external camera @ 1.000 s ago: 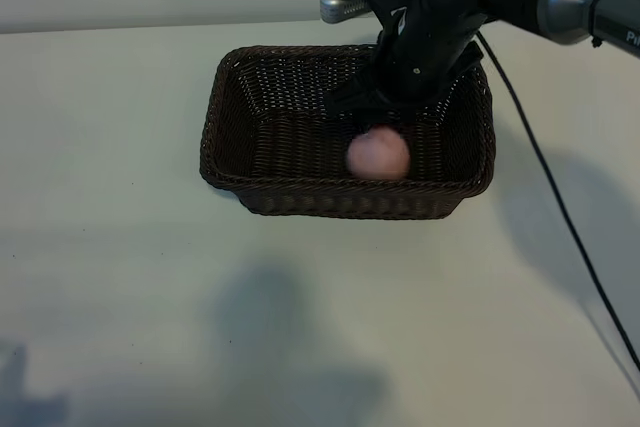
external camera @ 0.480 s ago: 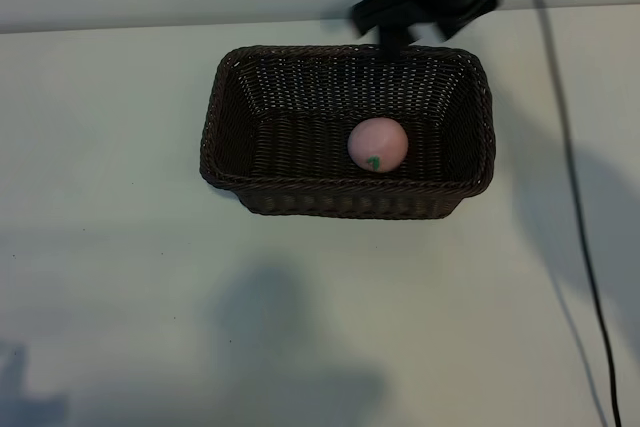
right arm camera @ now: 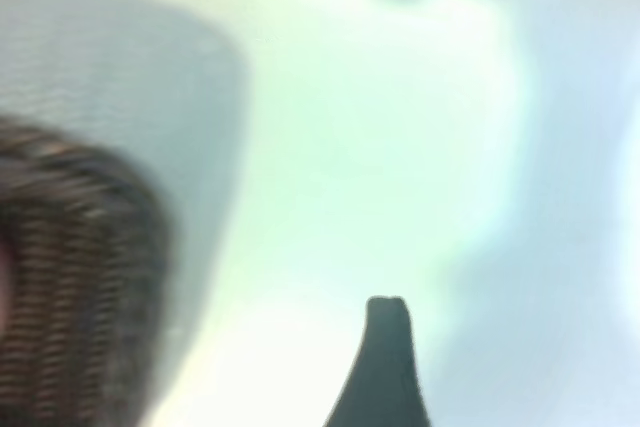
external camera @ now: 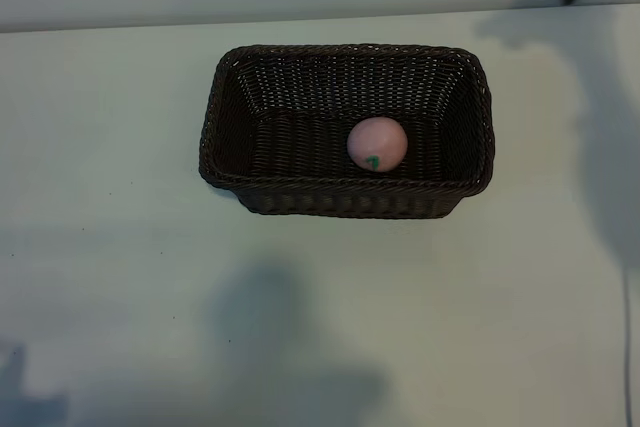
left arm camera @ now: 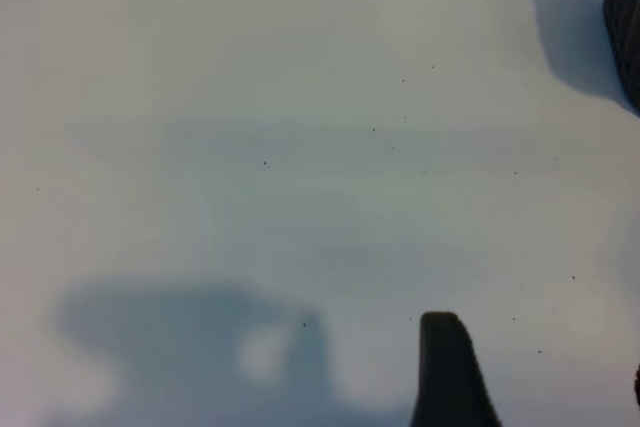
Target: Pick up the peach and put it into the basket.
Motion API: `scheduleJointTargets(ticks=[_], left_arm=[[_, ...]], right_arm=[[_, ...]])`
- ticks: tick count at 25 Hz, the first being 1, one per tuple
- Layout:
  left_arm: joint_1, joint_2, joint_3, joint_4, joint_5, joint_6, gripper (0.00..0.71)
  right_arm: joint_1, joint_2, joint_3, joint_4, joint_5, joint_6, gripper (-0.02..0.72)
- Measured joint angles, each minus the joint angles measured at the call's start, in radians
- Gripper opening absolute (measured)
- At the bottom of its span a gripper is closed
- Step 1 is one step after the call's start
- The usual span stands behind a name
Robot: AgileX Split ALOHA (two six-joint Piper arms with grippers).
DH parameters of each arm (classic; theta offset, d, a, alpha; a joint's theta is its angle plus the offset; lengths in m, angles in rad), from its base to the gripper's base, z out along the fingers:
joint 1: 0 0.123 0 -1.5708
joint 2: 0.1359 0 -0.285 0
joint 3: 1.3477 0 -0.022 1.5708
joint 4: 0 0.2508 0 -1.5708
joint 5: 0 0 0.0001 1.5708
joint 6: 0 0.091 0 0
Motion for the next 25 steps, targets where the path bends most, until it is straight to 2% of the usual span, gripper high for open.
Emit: scheduleJointTargets(ticks=[4,10,25], left_arm=[[0.0,0.0,0.0,0.0,0.0,0.0,0.45],[0.0,0.0,0.0,0.0,0.0,0.0,0.45],[0.0,0.0,0.0,0.0,0.0,0.0,0.45]], right_arm=[[-0.057,-0.023,0.025,-0.004,-0.001,-0.013,0.595],[-0.064,-0.212,0.141,-0.001,0.001,-0.016,0.595],[-0.066,-0.97,0.47,-0.013,0.006,-0.002,0.595]])
